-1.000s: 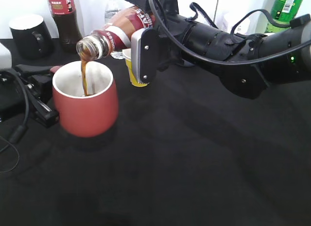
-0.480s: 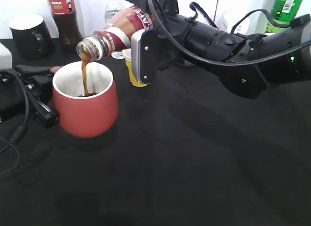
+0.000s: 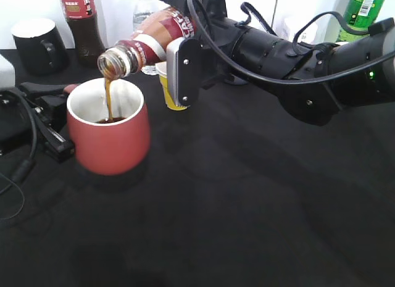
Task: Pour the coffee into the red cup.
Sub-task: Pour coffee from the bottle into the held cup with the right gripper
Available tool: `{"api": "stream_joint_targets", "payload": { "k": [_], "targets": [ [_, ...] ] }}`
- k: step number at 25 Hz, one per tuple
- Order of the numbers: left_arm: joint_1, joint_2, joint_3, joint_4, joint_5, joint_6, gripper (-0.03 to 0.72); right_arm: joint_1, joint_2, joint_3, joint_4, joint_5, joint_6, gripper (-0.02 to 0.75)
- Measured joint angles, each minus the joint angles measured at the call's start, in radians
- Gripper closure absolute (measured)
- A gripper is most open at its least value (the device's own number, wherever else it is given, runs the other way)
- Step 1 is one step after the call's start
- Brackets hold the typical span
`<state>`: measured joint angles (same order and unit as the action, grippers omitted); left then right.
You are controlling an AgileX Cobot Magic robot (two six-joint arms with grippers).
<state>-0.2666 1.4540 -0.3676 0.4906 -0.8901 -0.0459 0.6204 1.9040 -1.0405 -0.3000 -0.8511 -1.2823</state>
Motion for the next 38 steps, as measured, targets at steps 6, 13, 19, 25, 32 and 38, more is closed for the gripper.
{"api": "stream_joint_targets", "payload": {
  "k": [6,13,19,25,32,38],
  "targets": [
    [0.0,0.0,0.0,0.0,0.0,0.0,0.631,0.0,0.0,0.0,0.0,0.0,-0.009,0.204],
    [0.0,0.0,0.0,0.0,0.0,0.0,0.631,0.0,0.0,0.0,0.0,0.0,-0.013,0.204],
    [0.0,0.0,0.0,-0.001,0.0,0.0,0.631,0.0,0.0,0.0,0.001,-0.001,-0.016,0.204],
    [0.0,0.0,0.0,-0.001,0.0,0.0,0.627,0.0,0.0,-0.002,0.003,0.0,-0.016,0.204],
    [0.0,0.0,0.0,-0.005,0.001,0.0,0.625,0.0,0.0,-0.002,0.003,0.0,-0.029,0.204],
    [0.0,0.0,0.0,-0.007,0.001,0.001,0.624,0.0,0.0,-0.002,0.003,0.0,-0.037,0.204]
  ]
}}
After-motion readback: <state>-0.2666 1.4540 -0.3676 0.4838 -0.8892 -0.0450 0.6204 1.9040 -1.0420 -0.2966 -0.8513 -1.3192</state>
